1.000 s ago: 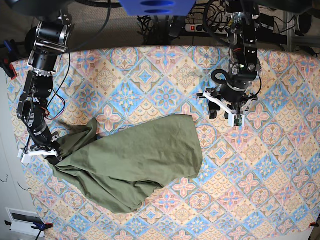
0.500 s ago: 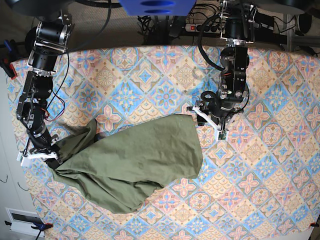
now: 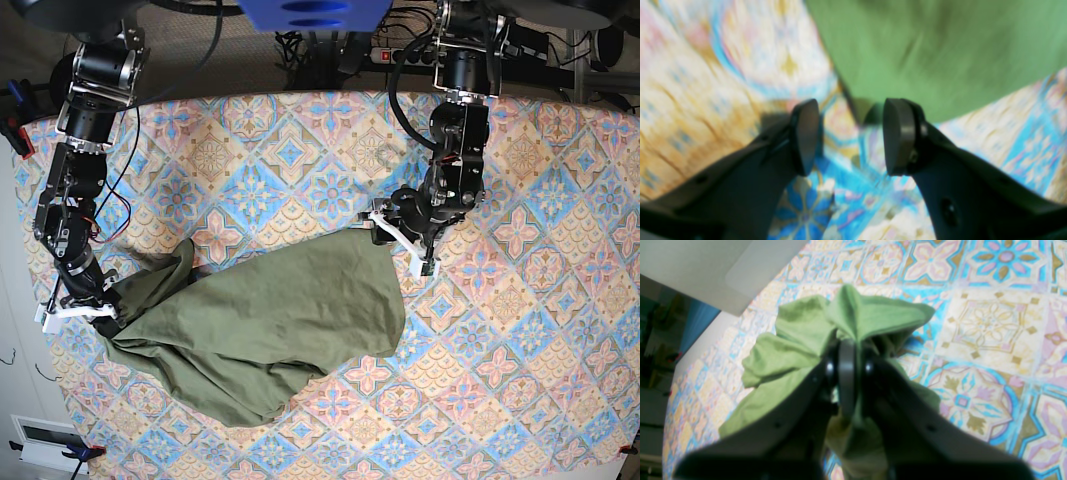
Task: Layout the t-shirt on the table in an organized manner, then fold the t-shirt properly
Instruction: 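Reach the left gripper to the shirt's opposite edge and grasp it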
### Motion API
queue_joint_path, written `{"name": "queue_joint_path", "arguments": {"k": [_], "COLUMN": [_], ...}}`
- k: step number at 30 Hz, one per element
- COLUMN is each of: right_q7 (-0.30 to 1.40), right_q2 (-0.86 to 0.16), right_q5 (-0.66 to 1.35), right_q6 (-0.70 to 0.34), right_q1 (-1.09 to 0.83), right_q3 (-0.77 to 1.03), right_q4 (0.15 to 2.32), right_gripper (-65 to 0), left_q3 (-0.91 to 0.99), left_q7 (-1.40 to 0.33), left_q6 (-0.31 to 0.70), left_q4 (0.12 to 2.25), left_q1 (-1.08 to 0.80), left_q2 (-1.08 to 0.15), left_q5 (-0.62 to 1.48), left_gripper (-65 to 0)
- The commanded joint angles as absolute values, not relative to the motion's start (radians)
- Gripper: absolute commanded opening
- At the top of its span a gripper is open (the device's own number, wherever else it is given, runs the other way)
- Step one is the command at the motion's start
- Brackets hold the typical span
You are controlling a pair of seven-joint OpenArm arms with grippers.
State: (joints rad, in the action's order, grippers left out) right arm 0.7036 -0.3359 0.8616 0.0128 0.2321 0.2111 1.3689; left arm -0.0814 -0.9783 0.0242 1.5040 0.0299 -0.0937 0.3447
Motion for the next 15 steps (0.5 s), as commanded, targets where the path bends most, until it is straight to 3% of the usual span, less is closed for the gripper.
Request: {"name": "queue_joint_path", "arguments": {"k": [1, 7, 9, 11, 12, 15], "right_q7": [0.679, 0.679, 0.679, 0.679, 0.679, 0.679], "right_q2": [-0.355, -0.355, -0.355, -0.355, -0.355, -0.355], "right_q5": [0.871, 0.871, 0.871, 0.871, 0.871, 0.872], "right_q6": [0.001, 0.001, 0.001, 0.001, 0.001, 0.001], "right_q1": [0.257, 0.257, 0.257, 0.257, 0.257, 0.257], "right_q3": [0.214, 0.214, 0.214, 0.216, 0.217, 0.220], "right_q4": [1.389, 1.389, 1.389, 1.389, 1.389, 1.389], "right_gripper": [-64.2, -64.2, -64.2, -64.2, -64.2, -64.2], "left_q3": [-0.081, -0.079, -0.081, -0.076, -0.061, 0.036], "left_q7": [-0.964, -0.961, -0.961, -0.963, -0.969, -1.015], "left_q6": [0.028, 0.033, 0.033, 0.033, 0.033, 0.033], "left_q4": [1.520, 1.452, 1.448, 1.451, 1.457, 1.543], "left_q1": [0.054, 0.079, 0.099, 0.114, 0.124, 0.134], "left_q2": [-0.077, -0.042, -0.031, -0.019, -0.021, -0.051], "left_q5": [0.355, 0.355, 0.360, 0.384, 0.397, 0.435], "left_gripper": [-34.0, -36.7, -45.9, -62.3, -65.0, -65.0]}}
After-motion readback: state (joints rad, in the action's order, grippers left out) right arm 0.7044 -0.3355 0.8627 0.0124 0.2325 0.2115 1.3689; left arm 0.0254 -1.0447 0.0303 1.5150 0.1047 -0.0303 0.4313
